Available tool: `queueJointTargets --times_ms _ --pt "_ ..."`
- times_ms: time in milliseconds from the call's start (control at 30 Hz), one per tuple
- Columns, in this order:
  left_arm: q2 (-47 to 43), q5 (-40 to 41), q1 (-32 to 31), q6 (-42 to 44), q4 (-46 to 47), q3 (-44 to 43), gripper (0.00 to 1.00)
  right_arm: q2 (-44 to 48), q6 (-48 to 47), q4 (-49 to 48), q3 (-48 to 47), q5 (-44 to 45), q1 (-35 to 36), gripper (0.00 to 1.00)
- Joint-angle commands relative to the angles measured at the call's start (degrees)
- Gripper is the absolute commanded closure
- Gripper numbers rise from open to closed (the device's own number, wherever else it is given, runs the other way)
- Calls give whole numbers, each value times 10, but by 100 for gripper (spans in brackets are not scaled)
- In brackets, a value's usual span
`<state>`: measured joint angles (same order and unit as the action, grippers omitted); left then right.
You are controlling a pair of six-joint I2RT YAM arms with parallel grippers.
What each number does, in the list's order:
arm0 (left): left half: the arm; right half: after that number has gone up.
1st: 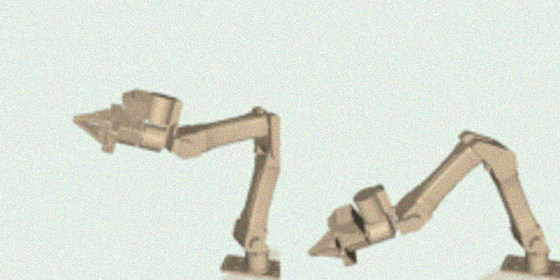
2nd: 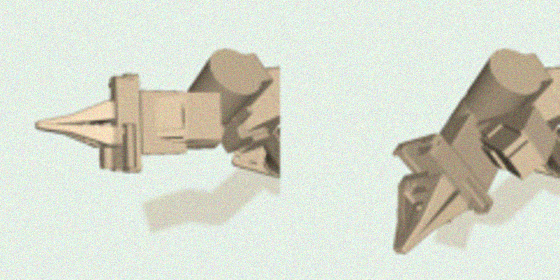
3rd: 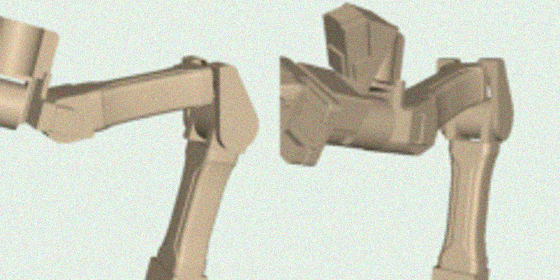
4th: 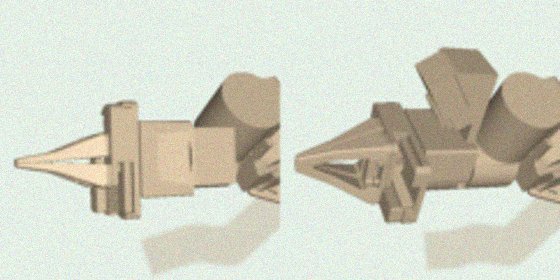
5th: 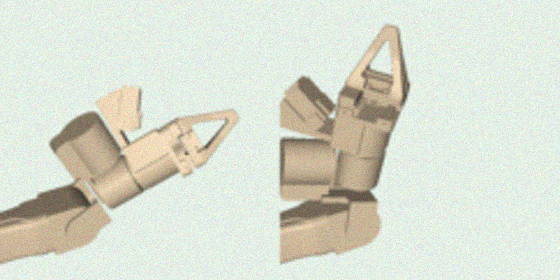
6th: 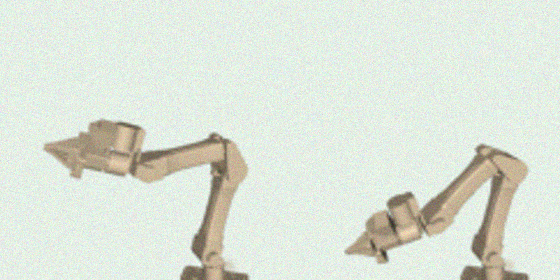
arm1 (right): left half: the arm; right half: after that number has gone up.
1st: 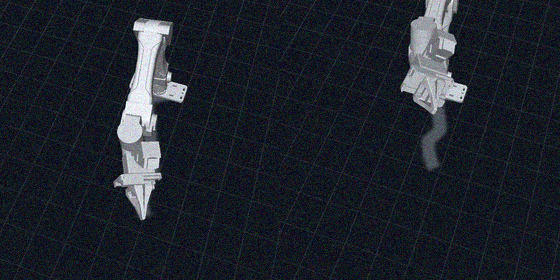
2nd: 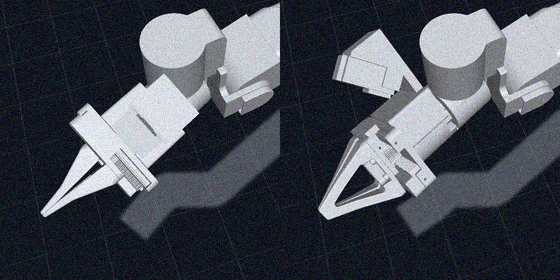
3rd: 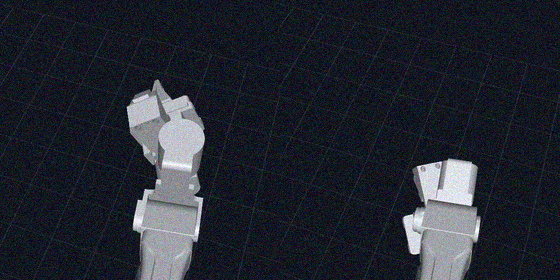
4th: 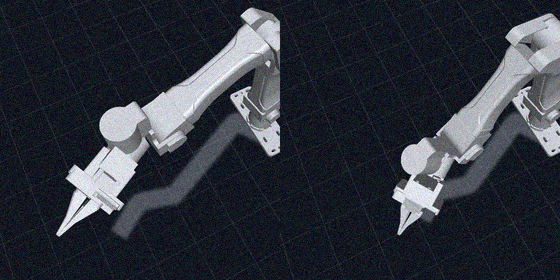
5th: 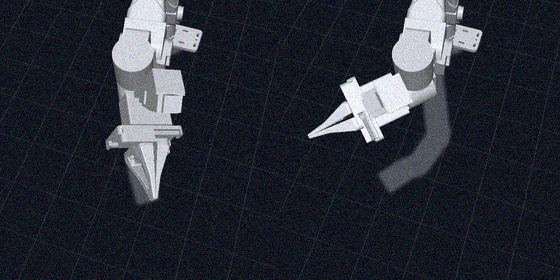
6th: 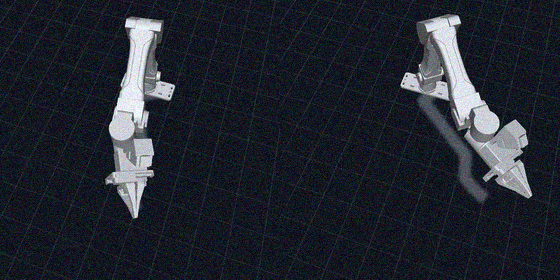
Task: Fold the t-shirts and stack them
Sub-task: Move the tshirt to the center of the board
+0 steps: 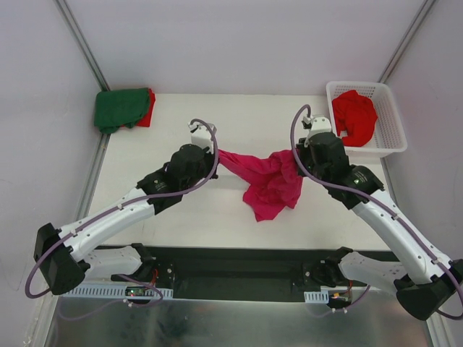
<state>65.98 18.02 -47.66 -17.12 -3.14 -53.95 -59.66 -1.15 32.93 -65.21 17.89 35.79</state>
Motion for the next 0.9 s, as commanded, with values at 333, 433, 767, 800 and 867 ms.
queueJointTargets --times_ms 333,433,767,800,867 --pt "-55 77 -2 38 -78 -12 100 16 -5 15 -31 49 -4 24" --pt "-61 87 -2 43 -85 -12 100 15 -3 17 -26 36 -3 23" --pt "-65 91 -2 39 -93 2 100 34 68 -18 99 -40 -3 23" --pt "-65 91 -2 38 -93 3 100 36 80 -33 126 -44 -3 23" --pt "-64 91 -2 36 -93 5 100 41 87 -49 148 -56 -2 23"
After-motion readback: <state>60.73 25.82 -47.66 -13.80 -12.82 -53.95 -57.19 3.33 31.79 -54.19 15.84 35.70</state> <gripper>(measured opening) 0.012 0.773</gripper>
